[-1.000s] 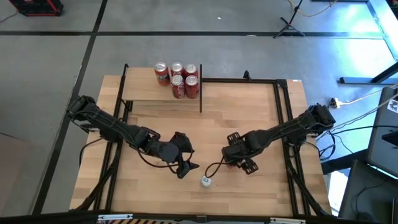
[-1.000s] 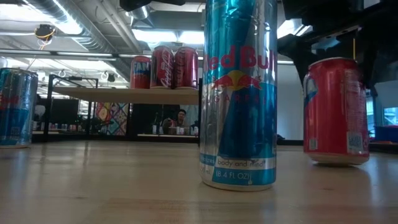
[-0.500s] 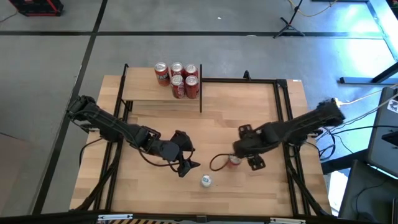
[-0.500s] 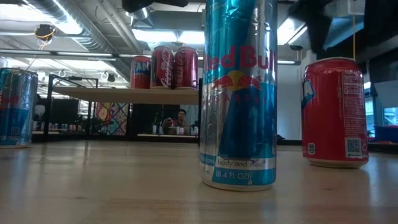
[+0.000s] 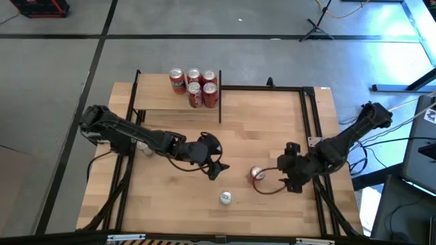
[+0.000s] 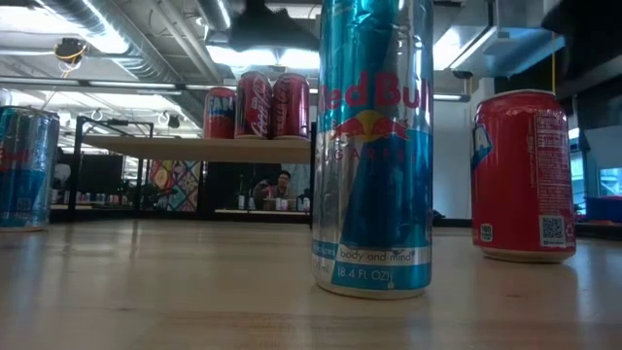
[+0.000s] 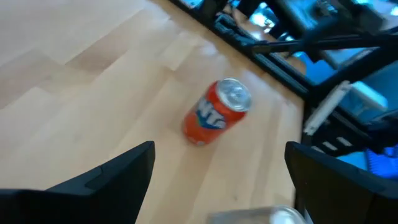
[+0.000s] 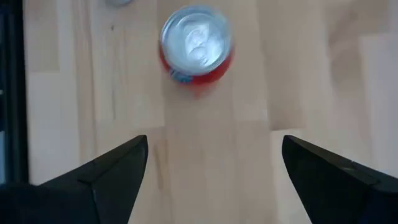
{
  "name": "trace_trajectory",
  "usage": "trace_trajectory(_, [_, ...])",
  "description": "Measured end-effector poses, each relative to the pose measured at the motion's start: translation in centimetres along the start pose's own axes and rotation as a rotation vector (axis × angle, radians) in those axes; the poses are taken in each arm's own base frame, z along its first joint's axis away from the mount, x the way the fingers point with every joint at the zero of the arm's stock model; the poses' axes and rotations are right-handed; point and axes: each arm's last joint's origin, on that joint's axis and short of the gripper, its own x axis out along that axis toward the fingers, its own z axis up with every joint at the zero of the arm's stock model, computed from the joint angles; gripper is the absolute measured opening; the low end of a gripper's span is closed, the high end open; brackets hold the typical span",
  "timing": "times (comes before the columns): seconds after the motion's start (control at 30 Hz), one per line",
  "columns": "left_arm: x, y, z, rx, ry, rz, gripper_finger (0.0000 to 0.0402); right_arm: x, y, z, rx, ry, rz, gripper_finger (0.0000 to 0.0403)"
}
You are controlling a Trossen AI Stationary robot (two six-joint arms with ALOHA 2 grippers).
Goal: Place canned beverage on shelf
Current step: Put the red soda can on the shelf aligned with the other red soda can
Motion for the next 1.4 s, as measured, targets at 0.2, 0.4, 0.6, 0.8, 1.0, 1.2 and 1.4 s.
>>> trace_trajectory(0.2, [3.5,0.6,0.7,-0.015,0.006,0.057,0.0355,2.2,1.2,-1.6,0.075,-0.066,-0.036,0.0358])
trace_trajectory(0.4, [8.1,1.1,0.7,0.027,0.031,0.135,0.0355,3.9,1.1,-2.2,0.205,-0.152,-0.088,0.0358])
trace_trajectory(0.6, [11.6,1.8,0.2,0.028,0.043,0.192,0.0355,5.4,1.2,-2.6,0.231,-0.187,-0.046,0.0358])
trace_trajectory(0.8, [13.9,2.4,-1.2,0.037,0.067,0.215,0.0355,6.8,1.2,-2.9,0.249,-0.249,-0.056,0.0358])
trace_trajectory(1.0, [14.8,2.2,-1.5,0.026,0.039,0.174,0.0355,7.6,1.0,-2.9,0.263,-0.310,-0.082,0.0358])
trace_trajectory(1.2, [15.7,2.2,-2.7,0.035,0.060,0.177,0.0355,7.9,0.2,-2.1,0.268,-0.316,-0.099,0.0358])
trace_trajectory(1.4, [15.5,1.5,-3.5,0.049,0.076,0.156,0.0355,8.0,-0.1,-1.8,0.205,-0.303,-0.102,0.0358])
